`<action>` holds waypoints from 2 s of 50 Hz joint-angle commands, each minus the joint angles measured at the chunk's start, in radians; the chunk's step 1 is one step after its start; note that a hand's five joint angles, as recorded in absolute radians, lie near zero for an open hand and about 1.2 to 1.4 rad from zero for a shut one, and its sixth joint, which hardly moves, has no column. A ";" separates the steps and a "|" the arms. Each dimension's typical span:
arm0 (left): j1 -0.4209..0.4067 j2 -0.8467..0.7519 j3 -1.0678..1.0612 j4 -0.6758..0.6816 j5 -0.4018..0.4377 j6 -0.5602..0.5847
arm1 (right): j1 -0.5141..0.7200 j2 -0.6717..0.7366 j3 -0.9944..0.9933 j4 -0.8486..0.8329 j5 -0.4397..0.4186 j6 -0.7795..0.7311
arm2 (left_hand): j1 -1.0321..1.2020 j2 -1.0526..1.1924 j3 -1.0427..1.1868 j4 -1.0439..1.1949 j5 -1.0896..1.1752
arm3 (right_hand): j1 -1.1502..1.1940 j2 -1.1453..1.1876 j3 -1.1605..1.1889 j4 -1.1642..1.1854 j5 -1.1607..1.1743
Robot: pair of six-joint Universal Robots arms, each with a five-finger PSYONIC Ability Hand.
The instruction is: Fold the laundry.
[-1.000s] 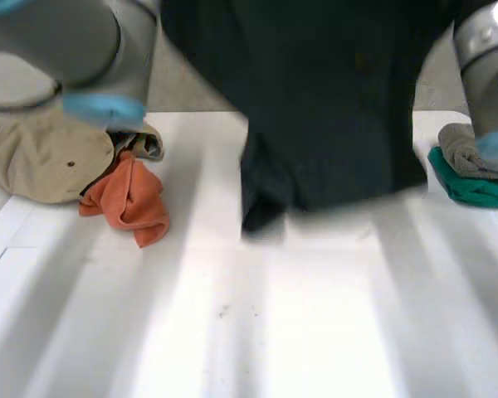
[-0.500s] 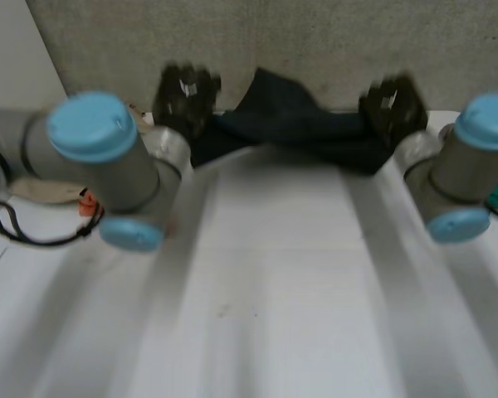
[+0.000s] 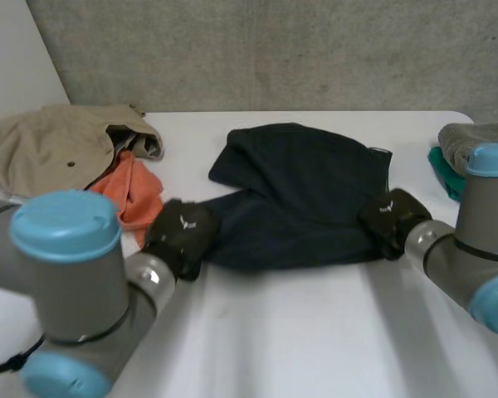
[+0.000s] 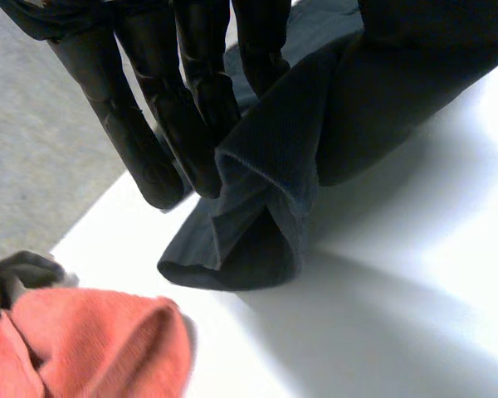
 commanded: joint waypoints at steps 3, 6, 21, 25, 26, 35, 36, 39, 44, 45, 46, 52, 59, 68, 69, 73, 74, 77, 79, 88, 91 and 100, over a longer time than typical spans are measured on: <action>-0.098 0.148 -0.141 -0.325 -0.003 0.000 | -0.004 -0.164 0.178 0.300 0.007 -0.174 | 0.242 0.197 0.202 0.195 0.229 | 0.270 0.218 0.205 0.196 0.209; -0.144 0.191 -0.166 -0.474 -0.015 -0.002 | -0.009 -0.227 0.237 0.397 0.009 -0.232 | 0.242 0.197 0.202 0.195 0.229 | 0.270 0.218 0.205 0.196 0.209; -0.188 0.105 0.049 -0.426 -0.022 0.004 | -0.118 -0.348 0.289 0.458 -0.110 -0.302 | 0.242 0.197 0.202 0.195 0.229 | 0.270 0.218 0.205 0.196 0.209; -0.132 -0.022 0.201 -0.310 -0.022 0.004 | -0.112 -0.258 0.205 0.329 -0.102 -0.217 | 0.242 0.197 0.202 0.195 0.229 | 0.270 0.218 0.205 0.196 0.209; -0.126 -0.052 0.234 -0.287 -0.022 0.004 | -0.105 -0.217 0.168 0.283 -0.090 -0.187 | 0.242 0.197 0.202 0.195 0.229 | 0.270 0.218 0.205 0.196 0.209; -0.051 -0.388 0.605 -0.022 -0.095 0.090 | -0.067 -0.017 -0.033 0.074 -0.007 -0.148 | 0.242 0.197 0.202 0.195 0.229 | 0.270 0.218 0.205 0.196 0.209; -0.048 -0.411 0.630 -0.001 -0.097 0.113 | -0.066 0.007 -0.055 0.050 -0.004 -0.148 | 0.242 0.197 0.202 0.195 0.229 | 0.270 0.218 0.205 0.196 0.209; -0.043 -0.494 0.710 0.097 -0.098 0.212 | -0.066 0.081 -0.122 -0.027 -0.004 -0.146 | 0.242 0.197 0.202 0.195 0.229 | 0.270 0.218 0.205 0.196 0.209; -0.045 -0.603 0.797 0.240 -0.101 0.306 | -0.066 0.187 -0.208 -0.165 -0.002 -0.148 | 0.242 0.197 0.202 0.195 0.229 | 0.270 0.218 0.205 0.196 0.209; -0.045 -0.617 0.811 0.256 -0.103 0.311 | -0.066 0.199 -0.219 -0.190 -0.002 -0.150 | 0.242 0.197 0.202 0.195 0.229 | 0.270 0.218 0.205 0.196 0.209; -0.045 -0.631 0.824 0.266 -0.104 0.316 | -0.064 0.225 -0.237 -0.240 -0.004 -0.151 | 0.242 0.197 0.202 0.195 0.229 | 0.270 0.218 0.205 0.196 0.209; -0.051 -0.663 0.851 0.285 -0.098 0.311 | -0.064 0.274 -0.260 -0.368 0.050 -0.148 | -0.889 -0.934 -0.929 -0.937 -0.902 | -0.951 -1.003 -1.017 -1.026 -1.013; -0.092 -0.573 0.809 0.277 -0.108 0.271 | -0.069 0.163 -0.202 -0.368 0.134 -0.047 | -0.980 -1.024 -1.019 -1.027 -0.993 | -0.951 -1.003 -1.017 -1.026 -1.013; -0.092 -0.374 0.571 0.273 -0.104 0.190 | -0.085 -0.101 -0.050 -0.097 0.052 0.168 | -0.980 -1.024 -1.019 -1.027 -0.993 | -0.951 -1.003 -1.017 -1.026 -1.013; -0.092 -0.354 0.545 0.271 -0.104 0.185 | -0.101 -0.133 -0.023 -0.011 0.018 0.203 | -0.980 -1.024 -1.019 -1.027 -0.993 | -0.951 -1.003 -1.017 -1.026 -1.013; -0.094 -0.266 0.416 0.273 -0.101 0.165 | -0.162 -0.180 0.068 0.127 -0.053 0.271 | -0.980 -1.024 -1.019 -1.027 -0.993 | -0.936 -0.988 -1.002 -1.010 -0.998; -0.095 -0.252 0.393 0.273 -0.100 0.159 | -0.170 -0.186 0.088 0.132 -0.065 0.280 | -0.980 -1.024 -1.019 -1.027 -0.993 | -0.903 -0.955 -0.969 -0.978 -0.965; -0.102 -0.217 0.313 0.273 -0.098 0.126 | -0.188 -0.204 0.186 0.090 -0.102 0.291 | -0.980 -1.024 -1.019 -1.027 -0.993 | -0.812 -0.864 -0.878 -0.887 -0.874; -0.105 -0.192 0.270 0.274 -0.097 0.096 | -0.191 -0.207 0.230 0.042 -0.108 0.292 | -0.980 -1.024 -1.019 -1.027 -0.993 | -0.809 -0.861 -0.875 -0.883 -0.871; -0.115 -0.180 0.236 0.277 -0.095 0.049 | -0.199 -0.160 0.327 -0.159 -0.102 0.289 | -0.980 -1.024 -1.019 -1.027 -0.993 | -0.765 -0.817 -0.831 -0.840 -0.827; -0.114 -0.182 0.239 0.279 -0.095 0.049 | -0.202 -0.083 0.309 -0.196 -0.094 0.285 | -0.980 -1.024 -1.019 -1.027 -0.993 | -0.476 -0.528 -0.542 -0.550 -0.537; -0.115 -0.154 0.225 0.276 -0.098 0.049 | -0.259 -0.170 0.303 -0.256 -0.047 0.126 | -0.980 -1.024 -1.019 -1.027 -0.993 | 0.270 0.218 0.205 0.196 0.209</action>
